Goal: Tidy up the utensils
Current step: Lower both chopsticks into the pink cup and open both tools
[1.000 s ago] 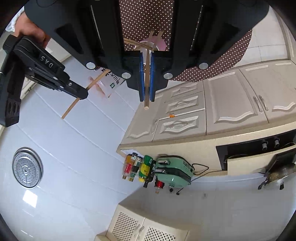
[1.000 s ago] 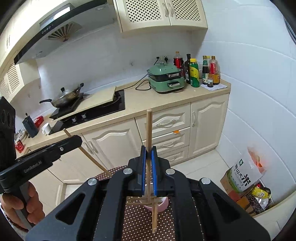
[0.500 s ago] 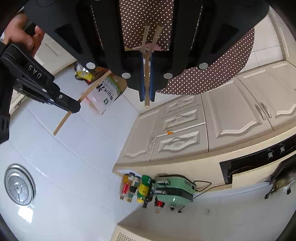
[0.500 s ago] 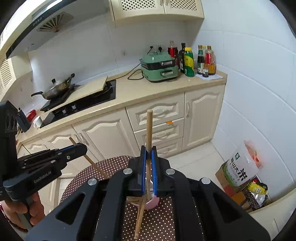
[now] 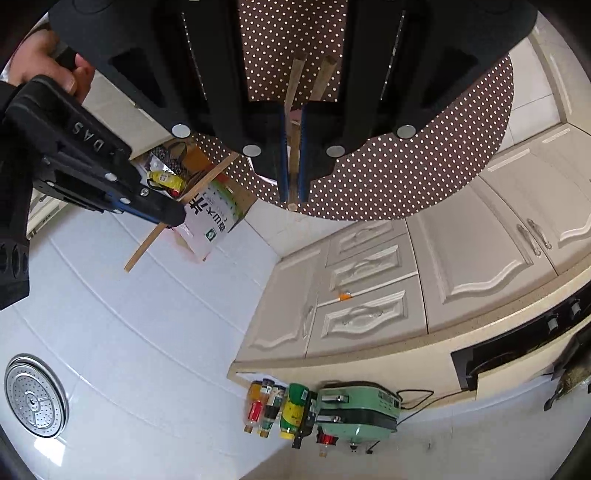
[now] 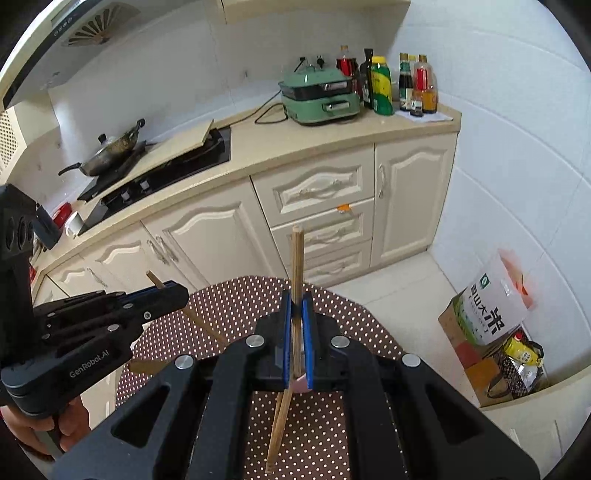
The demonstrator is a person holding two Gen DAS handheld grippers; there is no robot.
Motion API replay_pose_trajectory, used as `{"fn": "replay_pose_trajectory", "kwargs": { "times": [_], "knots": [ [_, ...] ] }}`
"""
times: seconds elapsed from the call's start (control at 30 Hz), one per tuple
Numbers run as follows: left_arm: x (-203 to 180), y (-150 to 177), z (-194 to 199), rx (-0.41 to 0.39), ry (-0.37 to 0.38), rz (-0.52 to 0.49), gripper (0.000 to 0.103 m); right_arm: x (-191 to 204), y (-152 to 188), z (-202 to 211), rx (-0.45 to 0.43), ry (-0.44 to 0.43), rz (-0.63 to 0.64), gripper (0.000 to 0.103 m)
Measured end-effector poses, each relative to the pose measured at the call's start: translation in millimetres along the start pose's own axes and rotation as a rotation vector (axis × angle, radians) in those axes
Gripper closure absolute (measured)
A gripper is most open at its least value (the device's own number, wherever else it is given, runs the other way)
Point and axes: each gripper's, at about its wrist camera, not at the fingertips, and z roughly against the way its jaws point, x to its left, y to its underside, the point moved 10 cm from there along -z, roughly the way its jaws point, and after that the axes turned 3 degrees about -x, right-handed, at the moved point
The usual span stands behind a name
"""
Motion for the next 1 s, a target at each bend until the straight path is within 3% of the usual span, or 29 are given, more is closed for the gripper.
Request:
{"fn": "replay_pose_trajectory", "kwargs": {
  "times": [0.37,1.0],
  "knots": [
    [2.9,13.4,-2.5,0.033,0.0,0.013,0.097,5.8,24.9,-15.4,0.083,-0.007,0.002,0.098],
    [3.9,20.3,22.4,0.012,-0.035,0.02,0.097,21.7,31.8,4.4,0.08,-0.037,-0.014,0.093]
  ]
}}
